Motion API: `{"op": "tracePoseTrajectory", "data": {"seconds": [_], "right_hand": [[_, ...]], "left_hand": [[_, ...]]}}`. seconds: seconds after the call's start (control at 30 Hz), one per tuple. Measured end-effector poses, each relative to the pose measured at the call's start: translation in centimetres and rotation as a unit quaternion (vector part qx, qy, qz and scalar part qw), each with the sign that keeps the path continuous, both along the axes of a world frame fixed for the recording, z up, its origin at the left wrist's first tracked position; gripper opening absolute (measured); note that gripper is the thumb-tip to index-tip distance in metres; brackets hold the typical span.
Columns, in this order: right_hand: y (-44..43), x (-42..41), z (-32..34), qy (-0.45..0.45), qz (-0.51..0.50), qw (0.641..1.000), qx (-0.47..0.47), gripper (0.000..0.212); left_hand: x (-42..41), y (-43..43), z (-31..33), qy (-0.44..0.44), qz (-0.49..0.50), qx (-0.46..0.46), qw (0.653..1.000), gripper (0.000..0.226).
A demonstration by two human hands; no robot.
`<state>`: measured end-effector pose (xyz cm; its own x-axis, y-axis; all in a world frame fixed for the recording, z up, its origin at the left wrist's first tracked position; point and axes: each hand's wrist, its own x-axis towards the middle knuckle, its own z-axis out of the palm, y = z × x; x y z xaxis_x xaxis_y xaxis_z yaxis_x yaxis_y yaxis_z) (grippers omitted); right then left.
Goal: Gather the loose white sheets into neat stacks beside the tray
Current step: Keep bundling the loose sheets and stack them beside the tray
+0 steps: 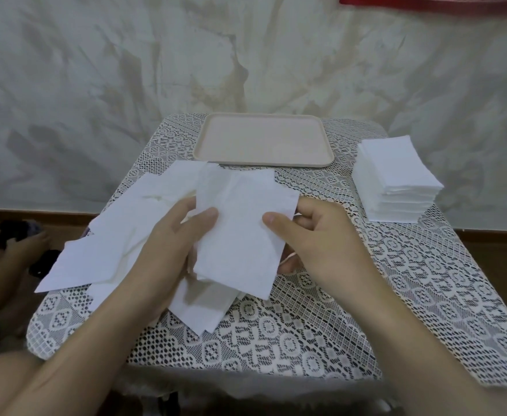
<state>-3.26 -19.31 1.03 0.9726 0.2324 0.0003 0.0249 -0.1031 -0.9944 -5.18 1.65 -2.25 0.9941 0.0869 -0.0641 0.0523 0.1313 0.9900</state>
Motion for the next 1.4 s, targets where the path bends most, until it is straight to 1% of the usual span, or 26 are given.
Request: {"op": "tracePoseTrajectory", "data": {"seconds": [0.07,0.23,0.3,0.47,0.6,0.8,0.87,0.93,1.03,1.1,1.23,1.3,1.37,1.4], "right_hand": [[-0.3,0.1,0.0,0.004,-0.007,1.000,0.000,0.010],[-1.6,0.6,0.5,-0.023,-0.037,0.999,-0.006,0.008],[-1.7,0.7,1.0,-0.023,-0.035,0.999,0.003,0.009],[-0.3,1.2,1.4,-0.022,-0.014,1.000,-0.015,0.013],[0.9,1.9,1.2,-0.008,-0.020,1.000,-0.005,0.015],[1.6,2.4,0.4,-0.001,-0.036,0.999,-0.017,0.028],[1.7,2.4,0.2,-0.004,-0.038,0.999,-0.018,0.026],[1.7,2.4,0.1,-0.008,-0.041,0.999,-0.020,0.018],[1.2,2.3,-0.4,-0.023,-0.054,0.998,-0.035,0.012],[0.5,2.6,-1.1,-0.034,-0.062,0.995,-0.065,0.013],[-0.7,3.4,-3.0,-0.064,-0.067,0.978,-0.189,0.011],[-0.9,3.6,-3.4,-0.096,-0.065,0.962,-0.249,0.011],[-0.9,3.8,-3.2,-0.120,-0.058,0.951,-0.279,0.007],[-0.8,4.1,-3.0,-0.133,-0.053,0.946,-0.292,0.004]], "left_hand": [[0.1,0.0,-0.2,0.000,0.000,-0.001,1.000,0.040],[0.0,-0.3,0.0,0.000,-0.007,-0.008,1.000,0.042],[0.0,-0.2,0.0,0.000,-0.011,-0.010,1.000,0.044],[-0.1,-0.2,0.1,-0.010,-0.030,-0.005,0.999,0.046],[-0.3,0.0,0.0,-0.016,-0.046,-0.003,0.999,0.050],[-0.2,0.0,0.1,-0.008,-0.038,-0.017,0.999,0.047],[-0.1,0.2,0.0,-0.004,-0.022,-0.019,1.000,0.048],[0.0,0.2,-0.1,0.003,-0.008,-0.020,1.000,0.048],[0.0,0.4,-0.1,0.007,0.013,-0.009,1.000,0.040],[0.3,0.9,0.2,0.011,0.035,-0.014,0.999,0.035],[0.7,2.3,0.9,0.015,0.072,-0.019,0.997,0.045],[0.9,3.0,1.1,0.016,0.084,-0.023,0.996,0.039],[1.0,3.4,1.2,0.019,0.091,-0.030,0.995,0.027],[1.0,3.6,1.1,0.023,0.094,-0.034,0.995,0.025]]}}
